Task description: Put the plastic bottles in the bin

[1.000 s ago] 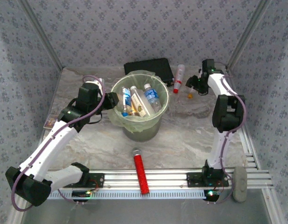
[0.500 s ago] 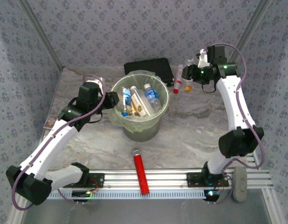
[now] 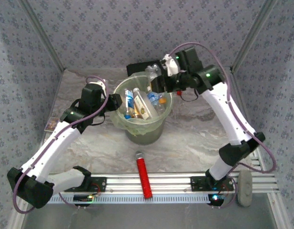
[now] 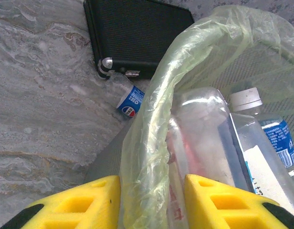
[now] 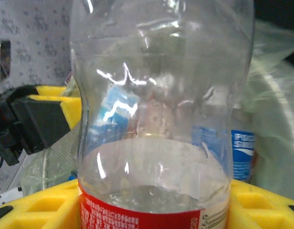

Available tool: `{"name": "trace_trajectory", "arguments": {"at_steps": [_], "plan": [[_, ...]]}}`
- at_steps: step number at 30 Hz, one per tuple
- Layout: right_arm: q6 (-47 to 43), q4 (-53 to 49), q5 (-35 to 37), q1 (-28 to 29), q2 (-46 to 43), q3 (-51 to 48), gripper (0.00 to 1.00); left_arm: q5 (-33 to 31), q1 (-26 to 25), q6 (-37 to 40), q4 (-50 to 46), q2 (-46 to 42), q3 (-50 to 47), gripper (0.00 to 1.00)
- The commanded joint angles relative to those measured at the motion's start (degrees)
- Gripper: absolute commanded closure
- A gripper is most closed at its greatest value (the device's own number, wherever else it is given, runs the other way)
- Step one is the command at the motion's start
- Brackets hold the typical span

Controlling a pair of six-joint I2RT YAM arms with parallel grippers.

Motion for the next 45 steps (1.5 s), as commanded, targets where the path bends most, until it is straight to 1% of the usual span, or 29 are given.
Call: {"name": "trace_trajectory", "arguments": {"at_steps": [1, 4, 8, 10, 13, 14, 16, 21, 24, 26, 31, 39, 45], "plan": [[0.05, -3.63, 3.54, 1.94, 2.97, 2.29, 0.49, 0.74, -0.24, 0.09, 1.25, -0.05, 2.01, 0.6], [-0.12, -4.33, 6.67, 3.54, 3.88, 2.03, 0.46, 0.56, -0.24, 0.09, 1.2, -0.15, 1.97, 0.6], [-0.56, -5.97, 11.32, 4.9, 4.14, 1.64, 0.38, 0.67, -0.19, 0.06, 1.31, 0.13, 2.1, 0.6], [-0.65, -6.19, 11.57, 4.88, 3.72, 1.18, 0.3, 0.76, -0.21, 0.14, 1.45, 0.21, 2.03, 0.6], [-1.15, -6.45, 11.67, 4.89, 2.78, 1.19, 0.23, 0.8, -0.28, 0.05, 1.66, 0.43, 1.89, 0.6], [-1.33, -6.63, 11.55, 4.9, 2.53, 1.47, 0.18, 0.81, -0.33, 0.05, 1.66, 0.5, 1.87, 0.6], [-1.53, -6.91, 11.32, 4.51, 2.31, 2.1, 0.16, 0.81, -0.26, 0.1, 1.66, 0.52, 1.87, 0.6], [-1.44, -6.38, 10.57, 3.24, 3.14, 3.06, 0.23, 0.83, -0.29, 0.05, 1.74, 0.48, 2.0, 0.6], [-1.86, -6.79, 12.64, 3.4, 4.73, 4.29, 0.32, 0.57, -0.29, 0.15, 1.56, 0.3, 1.89, 0.6], [-2.06, -6.97, 14.33, 3.58, 5.67, 4.32, 0.36, 0.48, -0.33, 0.21, 1.57, 0.17, 1.87, 0.6], [-2.09, -6.32, 14.14, 4.11, 7.22, 2.36, 0.39, 0.56, -0.28, 0.18, 1.53, 0.22, 1.96, 0.6], [-0.6, -5.54, 16.93, 6.17, 9.05, -1.83, 0.43, 0.65, -0.33, 0.1, 1.63, 0.48, 2.0, 0.6], [-0.69, -7.52, 19.63, 5.93, 9.53, 0.61, 0.43, 0.72, -0.3, 0.22, 1.42, 0.47, 2.14, 0.6]]}}
